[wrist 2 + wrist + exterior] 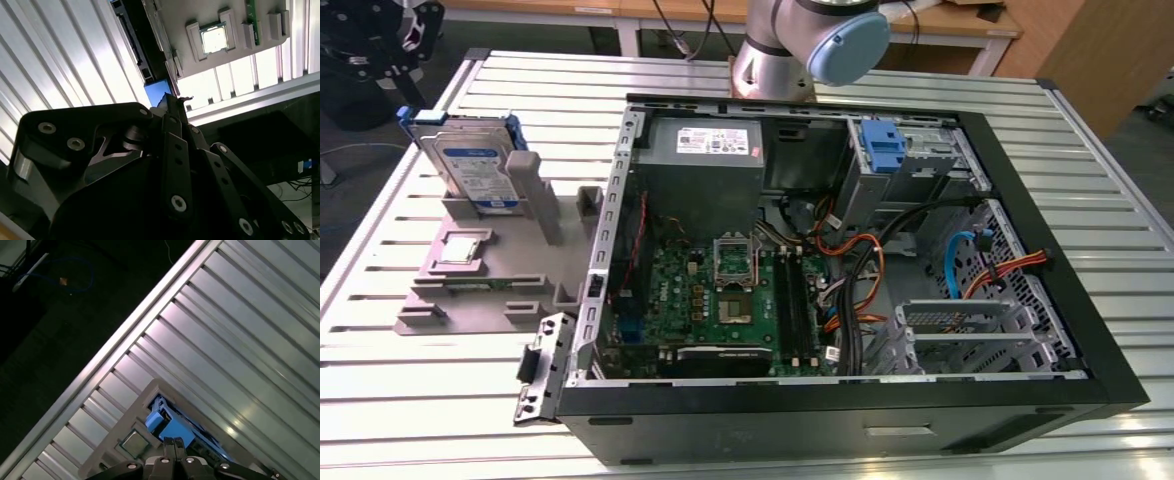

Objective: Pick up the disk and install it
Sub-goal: 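Pick up the disk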

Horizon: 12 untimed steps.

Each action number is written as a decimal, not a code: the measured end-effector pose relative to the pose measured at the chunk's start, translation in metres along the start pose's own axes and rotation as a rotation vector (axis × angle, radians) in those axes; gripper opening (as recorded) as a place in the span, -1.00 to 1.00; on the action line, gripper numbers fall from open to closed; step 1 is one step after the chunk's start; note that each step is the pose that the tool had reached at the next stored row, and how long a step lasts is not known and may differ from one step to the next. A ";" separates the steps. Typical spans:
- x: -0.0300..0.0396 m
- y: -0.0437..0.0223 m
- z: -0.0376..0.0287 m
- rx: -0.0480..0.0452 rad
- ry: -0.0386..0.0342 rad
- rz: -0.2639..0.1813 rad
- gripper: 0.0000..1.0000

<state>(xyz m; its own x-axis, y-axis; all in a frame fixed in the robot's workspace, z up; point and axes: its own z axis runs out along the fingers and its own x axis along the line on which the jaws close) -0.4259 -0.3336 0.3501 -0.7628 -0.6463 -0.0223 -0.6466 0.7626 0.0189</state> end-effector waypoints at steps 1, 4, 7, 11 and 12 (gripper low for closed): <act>0.0000 0.0000 0.0000 -0.0002 0.0002 -0.010 -0.80; 0.0000 0.0000 0.0000 -0.0008 0.0007 -0.040 -0.80; 0.0000 0.0000 0.0000 -0.0015 0.0013 -0.068 -0.80; 0.0000 0.0000 0.0001 -0.0021 0.0018 -0.096 -0.80; 0.0000 0.0000 0.0001 -0.0022 0.0019 -0.101 -0.80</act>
<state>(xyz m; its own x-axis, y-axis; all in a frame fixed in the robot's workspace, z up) -0.4259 -0.3336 0.3500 -0.6934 -0.7202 -0.0223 -0.7205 0.6932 0.0188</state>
